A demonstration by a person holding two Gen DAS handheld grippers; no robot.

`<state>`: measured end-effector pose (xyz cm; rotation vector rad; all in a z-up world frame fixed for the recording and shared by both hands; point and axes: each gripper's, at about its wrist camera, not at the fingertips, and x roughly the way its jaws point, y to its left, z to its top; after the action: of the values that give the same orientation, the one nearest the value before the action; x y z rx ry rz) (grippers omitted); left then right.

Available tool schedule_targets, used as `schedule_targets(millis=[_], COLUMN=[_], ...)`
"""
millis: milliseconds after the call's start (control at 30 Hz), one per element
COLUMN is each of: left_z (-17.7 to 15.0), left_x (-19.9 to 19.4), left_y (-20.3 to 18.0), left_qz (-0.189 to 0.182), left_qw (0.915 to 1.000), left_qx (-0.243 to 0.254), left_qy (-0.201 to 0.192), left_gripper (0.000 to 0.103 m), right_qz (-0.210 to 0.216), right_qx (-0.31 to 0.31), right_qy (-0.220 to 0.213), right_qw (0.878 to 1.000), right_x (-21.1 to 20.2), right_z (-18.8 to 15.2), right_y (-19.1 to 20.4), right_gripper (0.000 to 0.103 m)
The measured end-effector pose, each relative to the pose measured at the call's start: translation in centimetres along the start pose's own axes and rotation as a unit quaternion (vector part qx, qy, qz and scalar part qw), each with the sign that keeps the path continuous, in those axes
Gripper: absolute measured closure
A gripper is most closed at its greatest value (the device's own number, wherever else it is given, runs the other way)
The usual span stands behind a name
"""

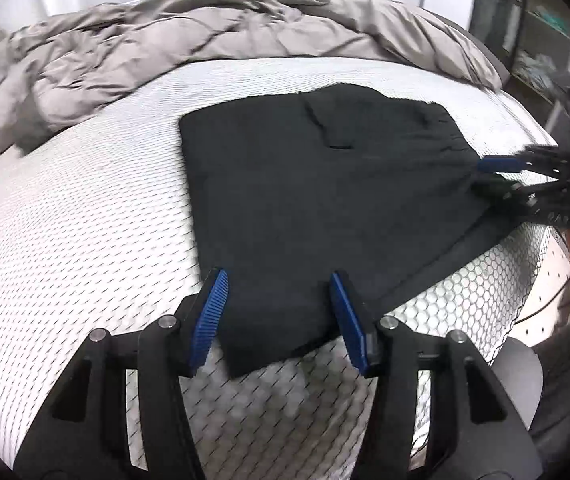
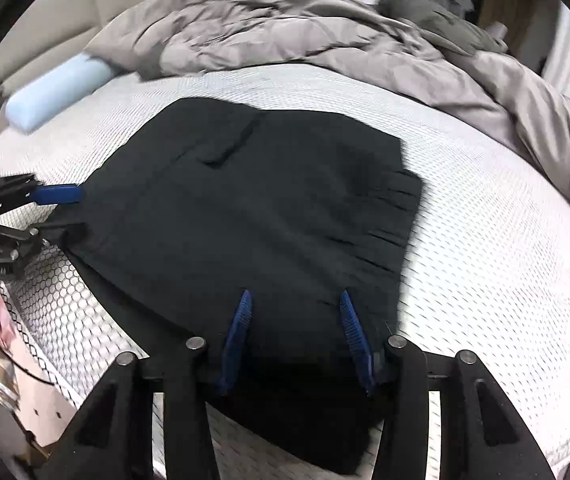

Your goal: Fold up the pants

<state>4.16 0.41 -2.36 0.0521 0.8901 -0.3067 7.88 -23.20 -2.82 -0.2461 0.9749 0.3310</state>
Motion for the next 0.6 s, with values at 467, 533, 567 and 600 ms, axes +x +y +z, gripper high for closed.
schedule_targets(millis=[467, 533, 567, 600], left_z=[0.6, 0.9, 0.9, 0.8], left_x=[0.8, 1.5, 1.6, 1.7], left_y=[3.3, 3.5, 3.6, 3.7], left_qz=[-0.020, -0.021, -0.023, -0.023], left_qw=[0.9973, 0.9968, 0.9966, 0.9966], left_qx=[-0.071, -0.077, -0.079, -0.079], left_qy=[0.001, 0.003, 0.004, 0.004], left_gripper=[0.050, 0.049, 0.049, 0.049], right_qz=[0.227, 0.211, 0.215, 0.226], right_qx=[0.218, 0.217, 0.223, 0.238], right_qy=[0.001, 0.025, 0.031, 0.033], right_qw=[0.949, 0.953, 0.950, 0.944], right_x=[-0.2, 1.2, 1.6, 2.1], right_z=[-2.3, -2.3, -2.3, -2.4], right_y=[-8.0, -7.7, -7.6, -7.9], right_gripper=[0.055, 0.052, 0.050, 0.049])
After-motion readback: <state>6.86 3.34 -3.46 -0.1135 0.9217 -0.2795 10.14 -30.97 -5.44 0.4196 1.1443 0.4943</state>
